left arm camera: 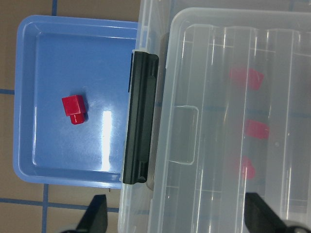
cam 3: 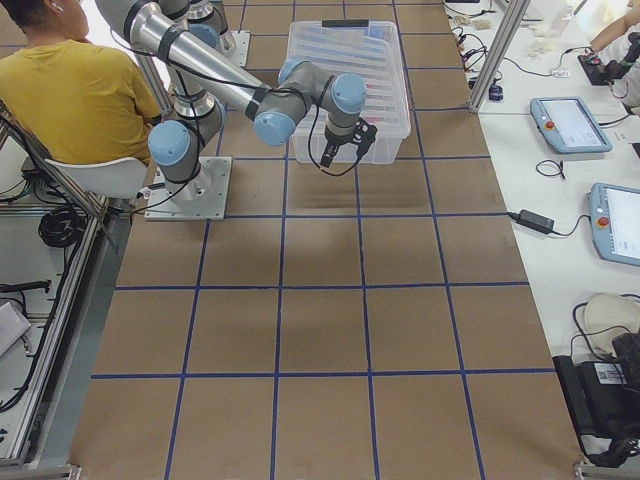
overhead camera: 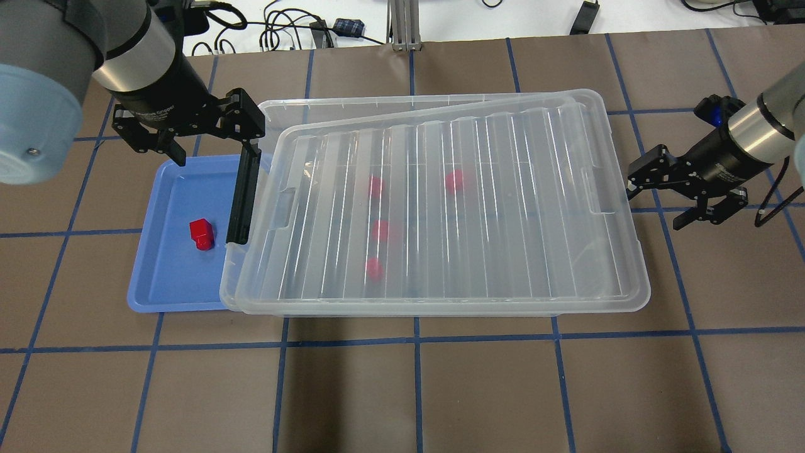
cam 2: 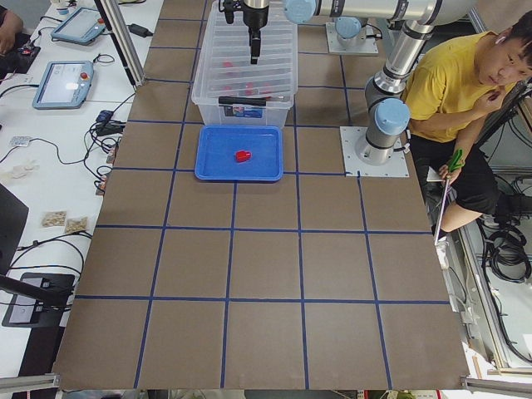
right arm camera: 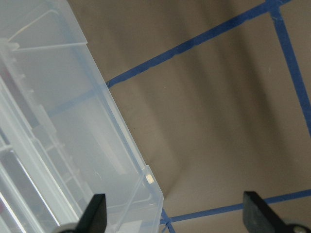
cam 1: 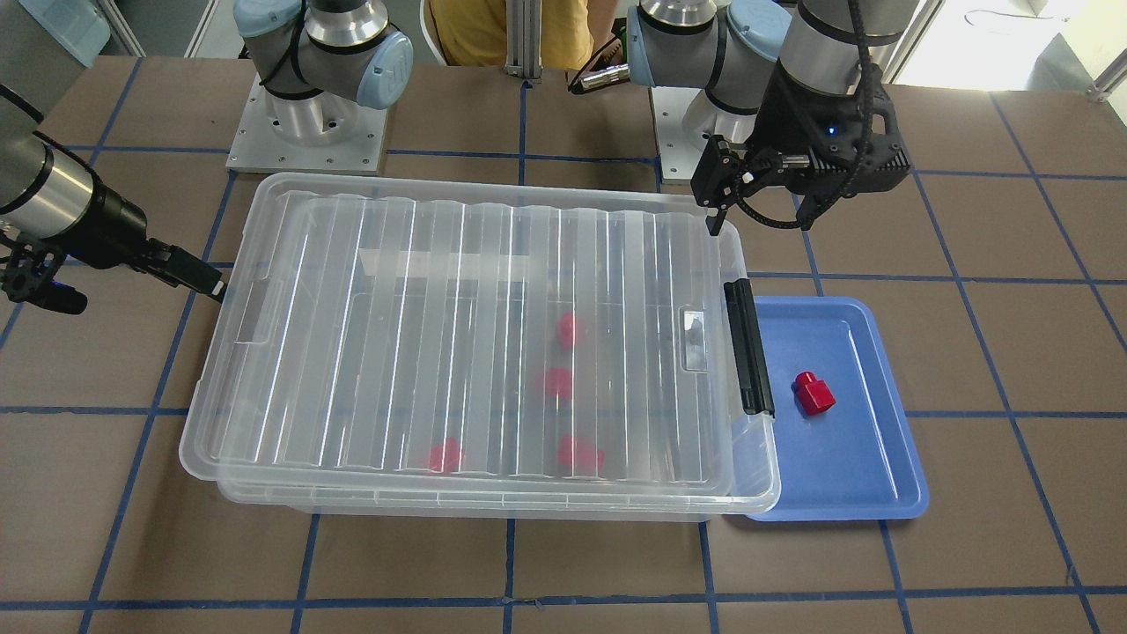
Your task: Place red block in blue tray from box
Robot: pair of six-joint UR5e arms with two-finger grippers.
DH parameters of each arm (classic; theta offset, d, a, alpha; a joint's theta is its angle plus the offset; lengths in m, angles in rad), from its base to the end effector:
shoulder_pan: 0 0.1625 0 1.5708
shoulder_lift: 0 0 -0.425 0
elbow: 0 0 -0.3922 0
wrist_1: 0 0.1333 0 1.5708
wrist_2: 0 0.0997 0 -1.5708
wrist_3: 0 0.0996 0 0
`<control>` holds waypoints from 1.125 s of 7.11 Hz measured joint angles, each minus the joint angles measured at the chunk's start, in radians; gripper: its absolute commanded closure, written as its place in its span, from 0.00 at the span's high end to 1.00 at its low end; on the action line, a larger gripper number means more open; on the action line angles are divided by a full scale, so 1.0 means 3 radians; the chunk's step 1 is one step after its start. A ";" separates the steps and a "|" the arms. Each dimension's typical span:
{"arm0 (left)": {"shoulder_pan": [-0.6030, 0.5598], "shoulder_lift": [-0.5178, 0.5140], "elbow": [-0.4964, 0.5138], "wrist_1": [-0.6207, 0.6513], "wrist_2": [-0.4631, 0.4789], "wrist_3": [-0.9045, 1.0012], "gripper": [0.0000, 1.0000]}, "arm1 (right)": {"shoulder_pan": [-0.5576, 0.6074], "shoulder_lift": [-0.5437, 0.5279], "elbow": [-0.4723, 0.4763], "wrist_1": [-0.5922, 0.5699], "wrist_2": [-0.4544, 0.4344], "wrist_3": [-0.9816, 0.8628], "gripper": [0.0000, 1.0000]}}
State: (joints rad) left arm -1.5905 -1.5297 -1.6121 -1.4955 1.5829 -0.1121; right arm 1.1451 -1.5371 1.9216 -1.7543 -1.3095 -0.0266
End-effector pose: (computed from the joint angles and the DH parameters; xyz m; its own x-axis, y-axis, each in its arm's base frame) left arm -0.1416 -0.4789 0.4952 -0.9957 -0.0929 -0.0036 -0.0923 0.9928 -0.0759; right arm -0.0436 -0.4813 0.3260 -0.8690 0.4220 -0.2583 0.3817 0.9040 0.1928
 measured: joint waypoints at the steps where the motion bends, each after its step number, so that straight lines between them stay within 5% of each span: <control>1: -0.0002 0.0001 0.0000 0.0000 0.0000 0.0000 1.00 | 0.0023 0.0000 -0.0002 -0.0002 0.0015 0.0050 1.00; 5: -0.0006 0.0001 0.0000 -0.0005 0.0004 0.0000 1.00 | 0.0072 0.0023 -0.0108 -0.0181 0.0010 0.0059 1.00; 8: -0.0006 0.0001 -0.0003 -0.0005 0.0003 0.0000 1.00 | 0.0156 0.0015 -0.0726 0.0119 -0.0130 -0.0121 1.00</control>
State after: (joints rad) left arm -1.5923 -1.5294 -1.6129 -1.4972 1.5839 -0.1120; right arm 1.1917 -1.5326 1.7038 -1.7185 -1.3485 -0.0628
